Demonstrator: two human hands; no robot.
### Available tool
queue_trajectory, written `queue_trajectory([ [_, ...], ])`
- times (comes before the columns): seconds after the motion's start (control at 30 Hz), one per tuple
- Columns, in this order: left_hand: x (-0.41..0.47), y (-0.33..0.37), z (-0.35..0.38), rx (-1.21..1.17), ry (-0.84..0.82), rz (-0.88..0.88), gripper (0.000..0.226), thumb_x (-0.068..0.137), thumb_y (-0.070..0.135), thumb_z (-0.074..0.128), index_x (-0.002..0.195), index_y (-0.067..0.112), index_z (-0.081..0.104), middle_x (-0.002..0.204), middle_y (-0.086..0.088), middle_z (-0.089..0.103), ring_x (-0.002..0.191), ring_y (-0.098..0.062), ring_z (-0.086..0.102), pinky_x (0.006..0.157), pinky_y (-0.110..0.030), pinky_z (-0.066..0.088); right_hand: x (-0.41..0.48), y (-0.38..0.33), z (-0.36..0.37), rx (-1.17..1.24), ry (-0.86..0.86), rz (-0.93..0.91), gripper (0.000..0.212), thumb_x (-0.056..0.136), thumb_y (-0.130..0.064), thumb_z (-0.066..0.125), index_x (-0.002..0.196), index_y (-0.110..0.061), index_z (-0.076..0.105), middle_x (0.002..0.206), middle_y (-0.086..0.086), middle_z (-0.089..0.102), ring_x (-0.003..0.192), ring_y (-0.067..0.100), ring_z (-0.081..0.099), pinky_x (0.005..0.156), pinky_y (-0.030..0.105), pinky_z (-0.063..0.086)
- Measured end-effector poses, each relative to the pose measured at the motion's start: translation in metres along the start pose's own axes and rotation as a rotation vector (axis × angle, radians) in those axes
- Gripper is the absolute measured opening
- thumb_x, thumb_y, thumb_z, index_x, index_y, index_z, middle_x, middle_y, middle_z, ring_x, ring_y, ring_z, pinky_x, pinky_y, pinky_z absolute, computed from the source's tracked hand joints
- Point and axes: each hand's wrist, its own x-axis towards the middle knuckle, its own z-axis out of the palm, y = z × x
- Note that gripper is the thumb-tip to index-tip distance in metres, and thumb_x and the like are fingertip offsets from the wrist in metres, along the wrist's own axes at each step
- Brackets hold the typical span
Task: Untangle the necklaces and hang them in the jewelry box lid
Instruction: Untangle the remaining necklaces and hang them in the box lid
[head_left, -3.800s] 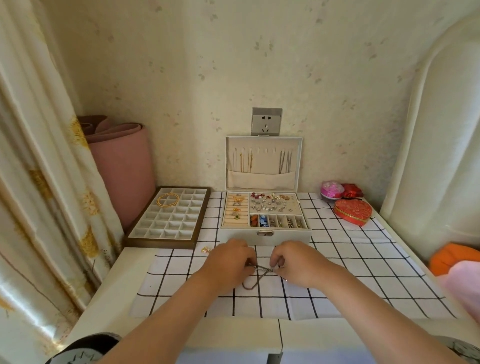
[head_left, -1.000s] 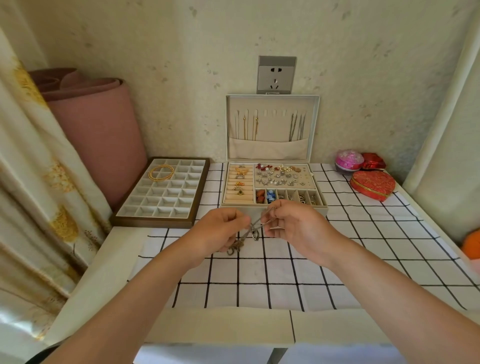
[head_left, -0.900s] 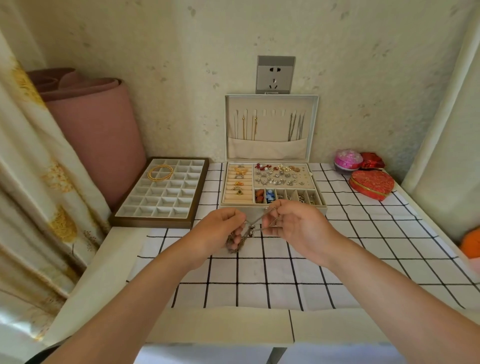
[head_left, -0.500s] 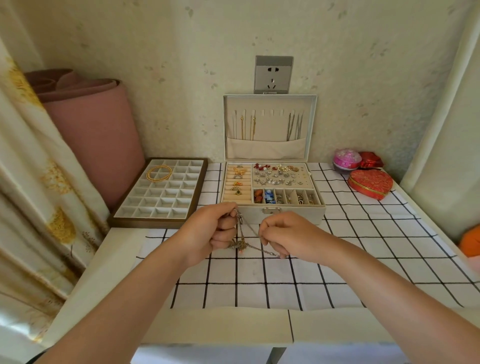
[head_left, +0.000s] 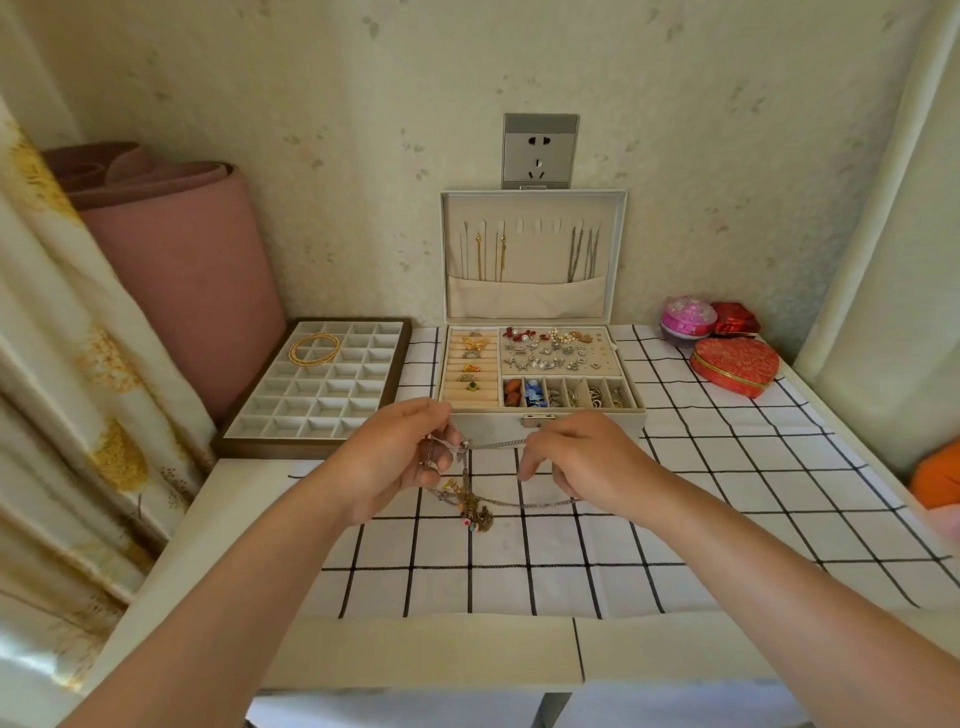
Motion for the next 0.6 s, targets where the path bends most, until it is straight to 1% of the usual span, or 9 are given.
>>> queue_trajectory([
  [0.03, 0.000, 0.001, 0.000, 0.005, 0.007, 0.010, 0.025, 0.105, 0.020, 0.044, 0.083, 0.010, 0.052, 0.078, -0.007, 0.058, 0.056, -0.015, 0.048, 0.044, -0.021, 0.037, 0.000, 0.000, 0.000, 0.007, -0.020, 0.028, 0.035, 0.098, -0.017, 0.050, 0.077, -0.012, 0.077, 0.059, 0.005, 0.059, 0.040, 0.008, 0.043, 0.046, 0.011, 0.037],
  [0.1, -0.001, 0.001, 0.002, 0.026, 0.016, 0.032, 0.026, 0.105, 0.020, 0.042, 0.082, 0.010, 0.049, 0.074, -0.007, 0.056, 0.054, -0.015, 0.046, 0.045, -0.022, 0.035, 0.002, 0.001, 0.001, 0.017, -0.049, 0.069, 0.029, 0.098, -0.012, 0.049, 0.090, -0.011, 0.078, 0.081, -0.002, 0.073, 0.040, -0.001, 0.047, 0.044, 0.014, 0.037],
  [0.17, -0.002, 0.001, 0.006, 0.039, 0.006, 0.057, 0.029, 0.106, 0.020, 0.041, 0.080, 0.010, 0.048, 0.071, -0.007, 0.054, 0.051, -0.015, 0.044, 0.044, -0.023, 0.032, 0.002, 0.001, 0.004, -0.016, -0.067, 0.084, 0.033, 0.096, -0.002, 0.044, 0.102, -0.008, 0.075, 0.089, -0.001, 0.073, 0.041, -0.008, 0.049, 0.043, 0.008, 0.034],
  [0.23, -0.003, 0.000, 0.011, 0.007, -0.030, 0.075, 0.030, 0.106, 0.021, 0.040, 0.079, 0.011, 0.047, 0.069, -0.006, 0.051, 0.048, -0.015, 0.038, 0.043, -0.023, 0.026, 0.002, 0.001, 0.007, -0.035, -0.081, 0.096, 0.044, 0.090, 0.010, 0.040, 0.110, -0.011, 0.073, 0.087, 0.004, 0.073, 0.042, -0.009, 0.051, 0.044, 0.011, 0.036],
  [0.3, -0.005, 0.000, 0.015, -0.046, -0.095, 0.077, 0.030, 0.107, 0.023, 0.038, 0.079, 0.012, 0.045, 0.067, -0.004, 0.049, 0.046, -0.015, 0.034, 0.043, -0.023, 0.022, 0.001, 0.001, 0.009, -0.027, -0.120, 0.098, 0.053, 0.084, 0.016, 0.040, 0.112, -0.013, 0.073, 0.095, 0.005, 0.073, 0.050, -0.010, 0.056, 0.047, 0.015, 0.041],
  [0.4, -0.008, -0.002, 0.021, -0.069, -0.193, 0.068, 0.030, 0.107, 0.024, 0.037, 0.080, 0.013, 0.044, 0.066, -0.004, 0.046, 0.045, -0.015, 0.034, 0.043, -0.023, 0.022, 0.000, -0.001, 0.013, 0.048, -0.202, 0.012, 0.050, 0.085, 0.010, 0.049, 0.119, -0.021, 0.069, 0.108, -0.004, 0.071, 0.071, -0.010, 0.060, 0.060, 0.011, 0.042],
  [0.47, -0.010, -0.003, 0.024, -0.074, -0.234, 0.056, 0.028, 0.106, 0.026, 0.038, 0.082, 0.013, 0.044, 0.066, -0.005, 0.045, 0.045, -0.015, 0.035, 0.042, -0.022, 0.025, -0.001, -0.002, 0.015, 0.164, -0.257, -0.060, 0.046, 0.086, 0.003, 0.057, 0.120, -0.026, 0.066, 0.110, -0.001, 0.070, 0.075, 0.001, 0.061, 0.063, 0.016, 0.045],
  [0.53, -0.010, -0.003, 0.026, -0.073, -0.244, 0.049, 0.027, 0.105, 0.027, 0.040, 0.082, 0.014, 0.045, 0.064, -0.005, 0.044, 0.043, -0.015, 0.036, 0.041, -0.021, 0.026, -0.001, -0.003, 0.014, 0.156, -0.247, -0.102, 0.037, 0.086, -0.005, 0.068, 0.114, -0.029, 0.068, 0.103, 0.000, 0.073, 0.072, 0.008, 0.062, 0.063, 0.021, 0.047],
  [0.6, -0.009, -0.003, 0.025, -0.056, -0.220, 0.047, 0.026, 0.105, 0.026, 0.041, 0.082, 0.014, 0.045, 0.064, -0.005, 0.043, 0.043, -0.015, 0.035, 0.041, -0.021, 0.022, 0.001, -0.002, 0.011, 0.020, -0.163, -0.120, 0.032, 0.083, -0.013, 0.077, 0.110, -0.031, 0.071, 0.090, -0.005, 0.073, 0.071, 0.006, 0.065, 0.070, 0.020, 0.048],
])
